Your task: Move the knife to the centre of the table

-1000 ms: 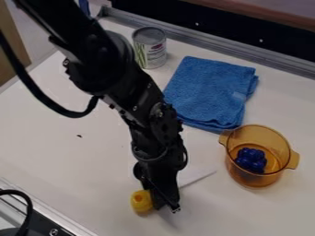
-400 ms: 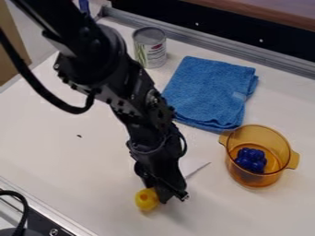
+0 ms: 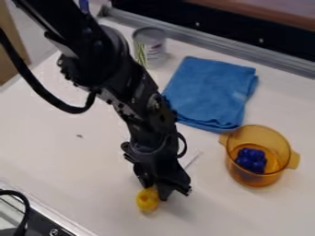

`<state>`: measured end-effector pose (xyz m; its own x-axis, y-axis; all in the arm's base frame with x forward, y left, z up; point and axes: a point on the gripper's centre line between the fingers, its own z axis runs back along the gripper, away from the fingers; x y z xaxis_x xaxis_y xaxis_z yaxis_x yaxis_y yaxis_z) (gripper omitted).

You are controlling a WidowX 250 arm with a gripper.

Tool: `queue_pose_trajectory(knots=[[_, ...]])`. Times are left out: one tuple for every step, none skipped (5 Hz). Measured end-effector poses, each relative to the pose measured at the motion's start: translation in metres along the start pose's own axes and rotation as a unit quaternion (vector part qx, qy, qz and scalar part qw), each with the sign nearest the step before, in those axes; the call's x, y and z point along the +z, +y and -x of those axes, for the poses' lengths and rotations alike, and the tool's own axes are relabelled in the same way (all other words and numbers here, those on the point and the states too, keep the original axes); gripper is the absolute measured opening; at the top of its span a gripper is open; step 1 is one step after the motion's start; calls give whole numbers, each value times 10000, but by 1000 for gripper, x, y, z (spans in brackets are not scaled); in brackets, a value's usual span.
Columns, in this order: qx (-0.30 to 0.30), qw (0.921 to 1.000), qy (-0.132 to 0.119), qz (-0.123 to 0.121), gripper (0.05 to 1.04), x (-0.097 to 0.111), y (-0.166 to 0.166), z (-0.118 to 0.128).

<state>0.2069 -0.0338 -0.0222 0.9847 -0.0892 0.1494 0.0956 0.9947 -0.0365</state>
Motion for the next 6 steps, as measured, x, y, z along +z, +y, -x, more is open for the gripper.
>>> queue_pose_trajectory(knots=[[122, 9999, 48, -33, 418, 1, -1, 0], [204, 9996, 171, -20, 709, 1, -2, 3], [519, 9978, 366, 174, 966, 4, 0, 4], [735, 9969, 190, 196, 999, 14, 4, -2], [847, 9960, 112, 279, 999, 33, 12, -5], [946, 9951, 5, 284, 999, 53, 19, -12]])
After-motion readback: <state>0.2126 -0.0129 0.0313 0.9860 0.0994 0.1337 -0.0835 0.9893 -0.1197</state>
